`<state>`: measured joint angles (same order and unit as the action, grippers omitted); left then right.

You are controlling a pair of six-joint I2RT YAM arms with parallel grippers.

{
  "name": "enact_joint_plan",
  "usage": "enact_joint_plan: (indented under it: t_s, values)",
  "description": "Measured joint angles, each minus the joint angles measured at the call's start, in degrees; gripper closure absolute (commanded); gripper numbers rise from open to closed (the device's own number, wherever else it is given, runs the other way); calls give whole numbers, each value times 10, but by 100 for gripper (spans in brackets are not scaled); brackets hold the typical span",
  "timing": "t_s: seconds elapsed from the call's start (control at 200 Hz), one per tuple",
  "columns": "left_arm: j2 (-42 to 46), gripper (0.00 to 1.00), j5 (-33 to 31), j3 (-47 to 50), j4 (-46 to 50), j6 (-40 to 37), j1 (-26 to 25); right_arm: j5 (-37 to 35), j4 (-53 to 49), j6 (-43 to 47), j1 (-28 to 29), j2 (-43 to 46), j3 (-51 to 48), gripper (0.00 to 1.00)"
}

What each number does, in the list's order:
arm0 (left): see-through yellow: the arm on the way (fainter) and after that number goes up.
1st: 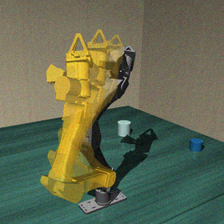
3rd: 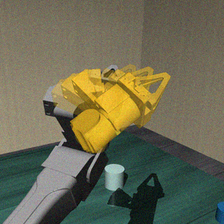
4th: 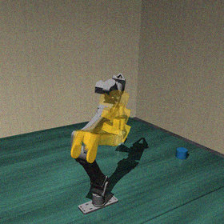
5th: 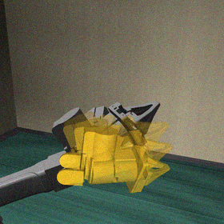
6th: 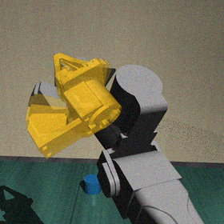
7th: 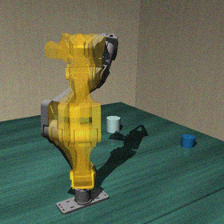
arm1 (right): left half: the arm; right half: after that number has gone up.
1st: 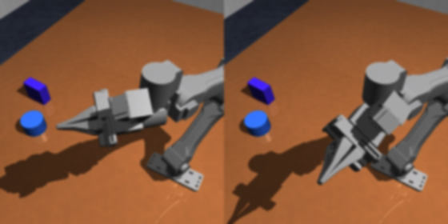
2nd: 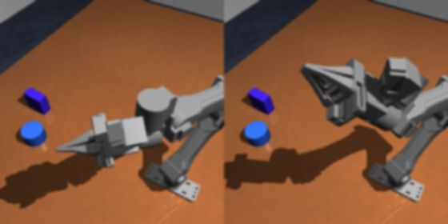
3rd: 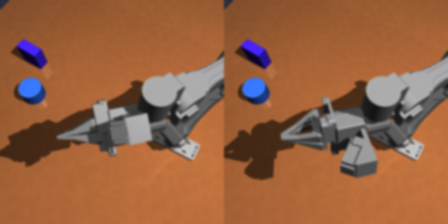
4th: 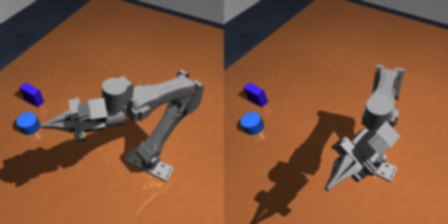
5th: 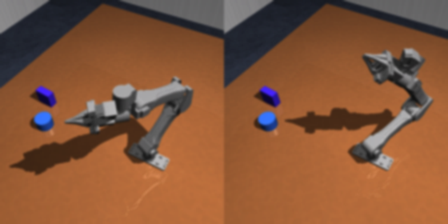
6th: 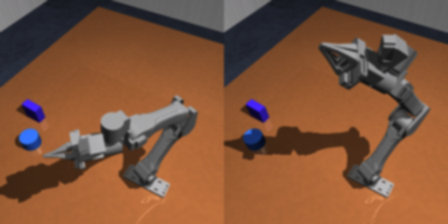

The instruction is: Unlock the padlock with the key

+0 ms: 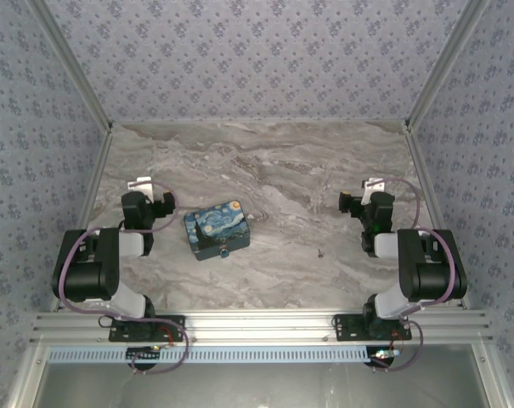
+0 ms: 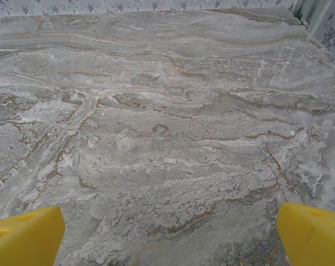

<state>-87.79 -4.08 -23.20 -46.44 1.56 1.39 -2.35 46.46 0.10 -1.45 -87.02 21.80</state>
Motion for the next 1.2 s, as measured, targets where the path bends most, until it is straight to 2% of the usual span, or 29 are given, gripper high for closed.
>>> enact_joint_plan:
  t_s: [0.31,0.525,0.72,0.949,1.204]
  values:
    - [10,1,-7,0,13,0,-3,0,-27,0,0,3,8,0]
    - [138,1,-28,-10,106,6,-25,3,-164,-3,-2,66,76,0]
    - [250,1,-15,-73,243,77,-25,9,-295,-29,6,162,116,0]
    - [332,1,37,-124,421,190,-31,17,-491,-83,70,253,168,2]
    - [374,1,95,-127,605,267,-64,17,-672,-169,193,294,179,9]
